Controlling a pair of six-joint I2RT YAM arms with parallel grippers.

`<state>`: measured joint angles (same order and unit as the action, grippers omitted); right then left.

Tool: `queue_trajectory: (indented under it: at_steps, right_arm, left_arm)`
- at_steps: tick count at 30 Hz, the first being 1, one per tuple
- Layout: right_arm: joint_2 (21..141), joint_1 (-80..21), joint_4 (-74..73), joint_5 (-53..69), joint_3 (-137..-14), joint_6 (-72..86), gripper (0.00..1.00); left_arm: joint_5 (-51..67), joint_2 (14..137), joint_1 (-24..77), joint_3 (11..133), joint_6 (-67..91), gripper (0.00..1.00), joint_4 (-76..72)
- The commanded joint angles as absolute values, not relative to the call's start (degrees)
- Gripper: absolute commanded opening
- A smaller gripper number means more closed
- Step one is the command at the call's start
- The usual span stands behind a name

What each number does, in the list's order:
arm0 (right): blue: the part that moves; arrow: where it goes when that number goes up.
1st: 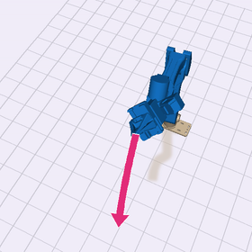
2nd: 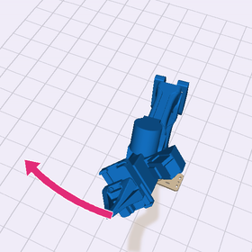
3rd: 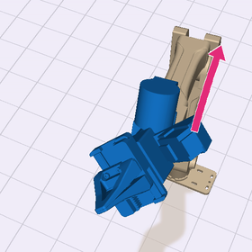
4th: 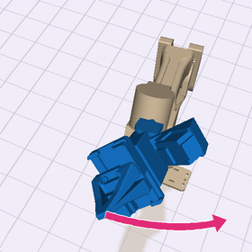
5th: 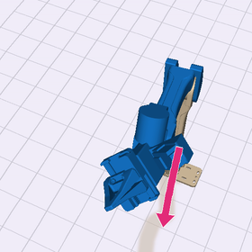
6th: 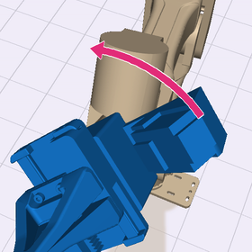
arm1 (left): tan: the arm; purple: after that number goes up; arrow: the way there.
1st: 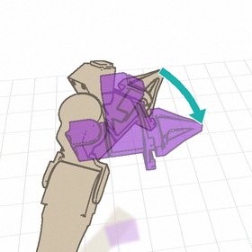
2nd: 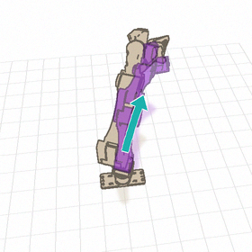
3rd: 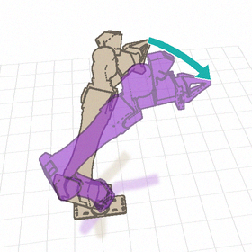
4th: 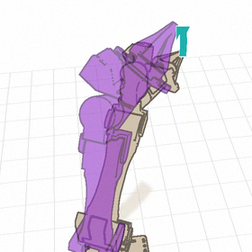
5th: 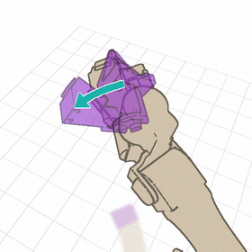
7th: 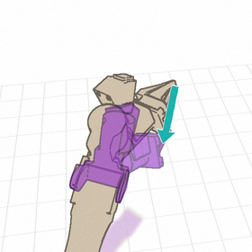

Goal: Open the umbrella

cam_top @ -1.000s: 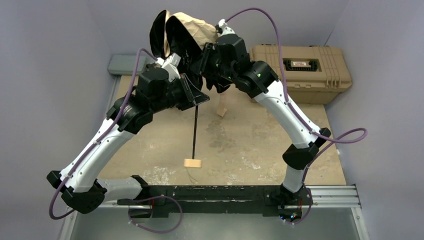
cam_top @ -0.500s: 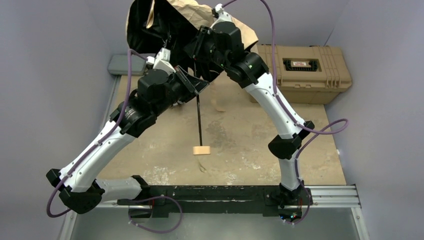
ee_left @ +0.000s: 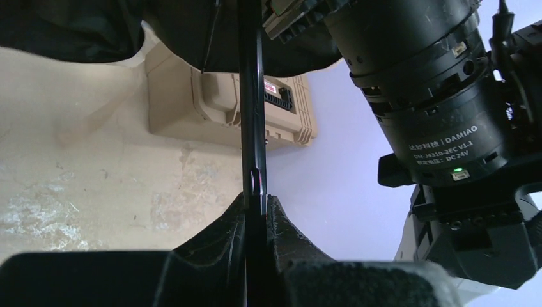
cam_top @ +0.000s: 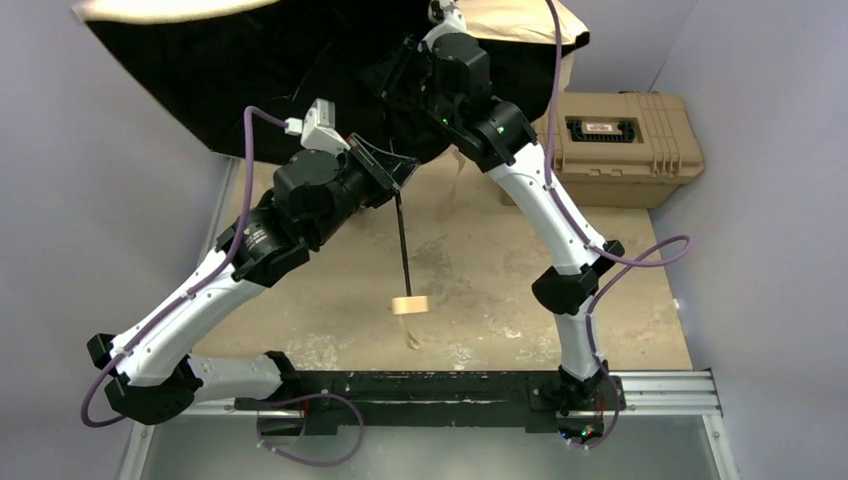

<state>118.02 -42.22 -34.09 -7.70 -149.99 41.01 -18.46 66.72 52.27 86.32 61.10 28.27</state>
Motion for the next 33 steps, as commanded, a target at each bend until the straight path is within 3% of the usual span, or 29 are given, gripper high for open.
queue_trajectory:
  at_steps: [1, 7, 10, 13, 16, 26, 33]
  right_arm:
    - [123.48, -30.03, -7.6, -25.95, -150.46, 41.0, 0.0]
    - [114.59, -30.14, -2.65, -17.32, -137.92, 44.54, 0.0]
    - [109.65, -30.78, -2.09, -12.65, -130.89, 46.12, 0.0]
    - [103.16, -31.8, 1.09, -9.85, -120.83, 47.27, 0.0]
    - [96.96, -32.74, 5.11, -8.09, -111.7, 48.76, 0.0]
    - [86.65, -36.76, 6.05, -2.77, -101.52, 50.53, 0.0]
    - [84.65, -40.57, 7.17, -0.16, -100.91, 52.28, 0.0]
  left_arm:
    - [8.56, 61.04, 63.18, 90.57, 54.96, 0.0, 37.98]
    - [2.25, 59.51, 63.11, 91.02, 52.05, 0.0, 46.52]
    - [-2.81, 58.09, 62.9, 89.81, 50.8, 0.33, 48.61]
    - [-6.48, 55.81, 62.12, 87.52, 49.28, 0.77, 48.32]
    - [-6.84, 53.29, 59.52, 85.59, 46.66, 0.94, 46.08]
    - [4.17, 57.4, 46.42, 87.94, 37.82, 1.0, 36.01]
    - [18.5, 63.42, 37.46, 88.63, 43.89, 0.94, 23.64]
